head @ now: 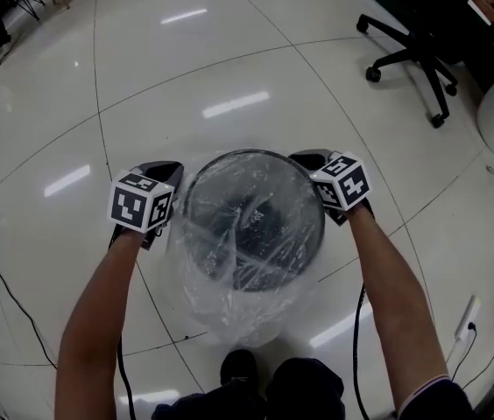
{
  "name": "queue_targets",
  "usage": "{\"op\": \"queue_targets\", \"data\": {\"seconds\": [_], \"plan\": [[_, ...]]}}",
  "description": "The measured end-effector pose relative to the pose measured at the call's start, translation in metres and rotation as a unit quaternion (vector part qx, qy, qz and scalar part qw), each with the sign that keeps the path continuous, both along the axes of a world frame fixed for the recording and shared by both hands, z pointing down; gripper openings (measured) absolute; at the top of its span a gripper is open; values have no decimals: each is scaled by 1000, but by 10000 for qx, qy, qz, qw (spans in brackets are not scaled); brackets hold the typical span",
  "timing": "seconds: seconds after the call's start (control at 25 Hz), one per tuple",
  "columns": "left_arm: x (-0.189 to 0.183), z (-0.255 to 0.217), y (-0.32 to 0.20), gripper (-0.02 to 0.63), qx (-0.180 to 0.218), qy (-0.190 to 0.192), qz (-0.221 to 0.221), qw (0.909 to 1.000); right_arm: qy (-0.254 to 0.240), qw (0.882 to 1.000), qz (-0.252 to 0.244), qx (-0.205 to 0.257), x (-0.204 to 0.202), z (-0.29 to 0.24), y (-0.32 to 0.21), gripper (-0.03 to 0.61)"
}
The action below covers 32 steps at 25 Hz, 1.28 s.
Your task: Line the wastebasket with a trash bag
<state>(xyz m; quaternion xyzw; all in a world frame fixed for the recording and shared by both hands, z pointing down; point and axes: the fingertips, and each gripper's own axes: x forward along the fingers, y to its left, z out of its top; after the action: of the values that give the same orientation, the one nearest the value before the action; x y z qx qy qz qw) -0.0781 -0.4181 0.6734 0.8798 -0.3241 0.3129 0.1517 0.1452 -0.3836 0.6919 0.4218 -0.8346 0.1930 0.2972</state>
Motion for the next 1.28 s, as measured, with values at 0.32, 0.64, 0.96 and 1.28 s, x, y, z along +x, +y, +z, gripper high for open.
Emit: {"op": "queue_targets", "data": {"seconds": [0.32, 0.64, 0.96, 1.28], "plan": [[-4, 27, 2, 11, -454, 324, -237, 9982, -377, 9983, 5, -433, -1, 28, 3, 2], [0, 42, 5, 11, -730, 588, -361, 9949, -605, 9949, -28, -804, 0, 50, 9, 2], [-4, 47, 6, 11, -972, 770, -486, 9911, -565, 9939, -140, -940, -8, 66, 15, 2], [-6, 59, 19, 12, -1260, 920, -642, 9857, -606, 9930, -177, -1000, -12, 70, 23, 2]]}}
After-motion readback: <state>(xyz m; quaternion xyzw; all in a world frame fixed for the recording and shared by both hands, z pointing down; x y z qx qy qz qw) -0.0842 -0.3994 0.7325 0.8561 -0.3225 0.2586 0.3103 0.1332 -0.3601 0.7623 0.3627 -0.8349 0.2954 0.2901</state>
